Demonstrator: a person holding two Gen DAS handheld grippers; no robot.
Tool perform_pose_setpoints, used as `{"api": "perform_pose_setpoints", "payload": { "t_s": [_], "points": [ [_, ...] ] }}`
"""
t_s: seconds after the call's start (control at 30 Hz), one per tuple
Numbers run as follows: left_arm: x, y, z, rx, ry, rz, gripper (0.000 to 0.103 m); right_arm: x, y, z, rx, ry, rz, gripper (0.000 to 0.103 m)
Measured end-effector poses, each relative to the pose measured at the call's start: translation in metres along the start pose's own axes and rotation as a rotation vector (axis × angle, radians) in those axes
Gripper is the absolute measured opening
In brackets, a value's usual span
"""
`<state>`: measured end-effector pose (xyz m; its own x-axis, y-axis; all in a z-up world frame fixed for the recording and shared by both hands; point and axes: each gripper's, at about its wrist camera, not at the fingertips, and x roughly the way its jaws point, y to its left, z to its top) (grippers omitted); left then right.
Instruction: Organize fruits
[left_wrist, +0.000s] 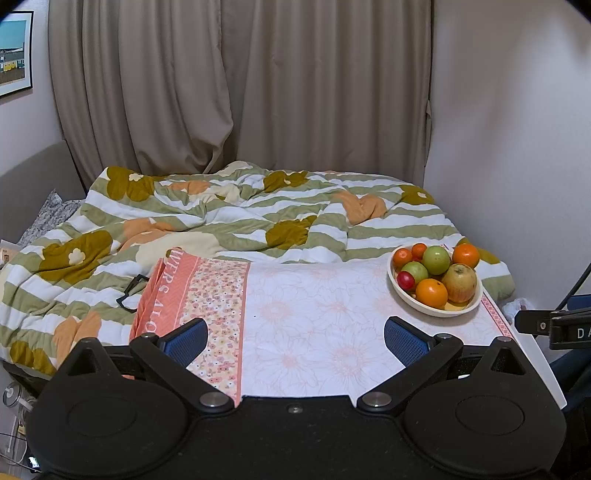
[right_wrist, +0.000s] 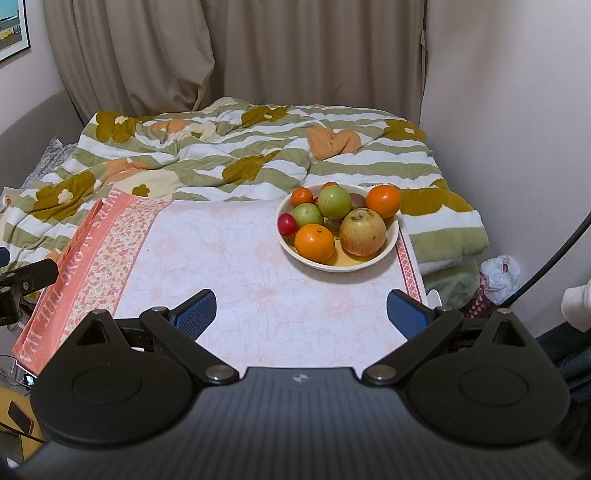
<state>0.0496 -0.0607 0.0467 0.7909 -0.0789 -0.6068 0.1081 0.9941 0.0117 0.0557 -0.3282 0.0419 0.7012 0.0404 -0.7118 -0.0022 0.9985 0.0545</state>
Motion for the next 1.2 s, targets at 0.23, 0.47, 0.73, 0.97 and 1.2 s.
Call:
{"api": "perform_pose_setpoints", "payload": {
  "t_s": [0.23,0.47,0.73,0.97,1.2],
  "points": [
    [0.001,0.004,0.001,-0.005,-0.002,0.005,0.103,0.001,0.0,0.0,0.002,0.001,-0.001,0.103],
    [0.002,0.008,0.002,-0.004,-0.003,0.013,0.103,0.001,0.0,0.001,0.003,0.002,-0.001,0.103],
    [0.002,0.01,0.001,-0.002,0.0,0.013,0.103,0.001,0.001,0.001,0.002,0.003,-0.002,0.103],
    [0.0,0.013,0.0,0.0,-0.016,0.022,0.103,0.003,0.0,-0.001,0.004,0.004,-0.007,0.103],
    [0.001,0.015,-0.001,-0.006,-0.019,0.032,0.103,0.004,0.0,-0.002,0.007,0.006,-0.008,0.103]
  ]
}}
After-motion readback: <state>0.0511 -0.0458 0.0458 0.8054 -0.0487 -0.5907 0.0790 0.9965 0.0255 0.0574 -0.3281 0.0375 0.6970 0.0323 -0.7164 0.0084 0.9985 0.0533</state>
